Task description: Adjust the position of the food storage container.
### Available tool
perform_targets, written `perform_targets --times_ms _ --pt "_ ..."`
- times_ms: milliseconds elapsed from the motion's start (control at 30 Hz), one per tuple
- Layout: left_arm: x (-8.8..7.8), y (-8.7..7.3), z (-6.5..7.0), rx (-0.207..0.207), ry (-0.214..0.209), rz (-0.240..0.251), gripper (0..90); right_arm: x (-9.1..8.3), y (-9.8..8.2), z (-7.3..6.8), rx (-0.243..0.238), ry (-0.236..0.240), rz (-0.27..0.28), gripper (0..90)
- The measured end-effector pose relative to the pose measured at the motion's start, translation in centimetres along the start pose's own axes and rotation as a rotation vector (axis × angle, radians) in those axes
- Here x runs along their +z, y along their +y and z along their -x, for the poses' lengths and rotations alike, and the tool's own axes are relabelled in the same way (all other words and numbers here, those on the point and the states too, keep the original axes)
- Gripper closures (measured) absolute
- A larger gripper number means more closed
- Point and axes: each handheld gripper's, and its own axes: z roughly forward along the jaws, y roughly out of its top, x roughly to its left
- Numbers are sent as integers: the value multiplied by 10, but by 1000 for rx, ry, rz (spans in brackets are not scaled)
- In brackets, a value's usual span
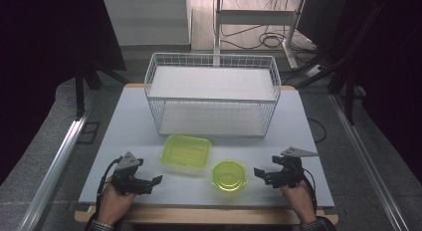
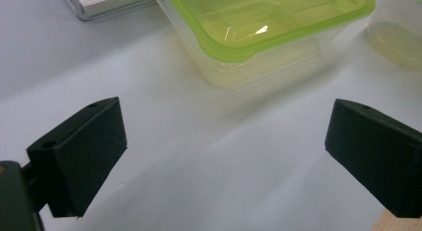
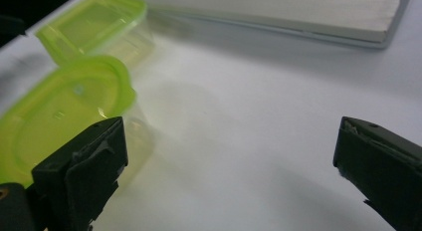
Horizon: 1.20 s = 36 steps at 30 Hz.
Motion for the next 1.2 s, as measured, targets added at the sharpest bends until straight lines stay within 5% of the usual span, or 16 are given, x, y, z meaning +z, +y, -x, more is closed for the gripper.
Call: perform_targets --times_ms 200,700,1200 --pt "-1 0 -1 -2 2 7 35 6 -1 -3 -24 -40 -30 5" --pt "3 0 2 22 -21 -5 51 7 2 -5 -31 -41 -68 42" --pt "5 0 3 48 -28 -10 47 -2 20 -35 -153 -50 -56 443"
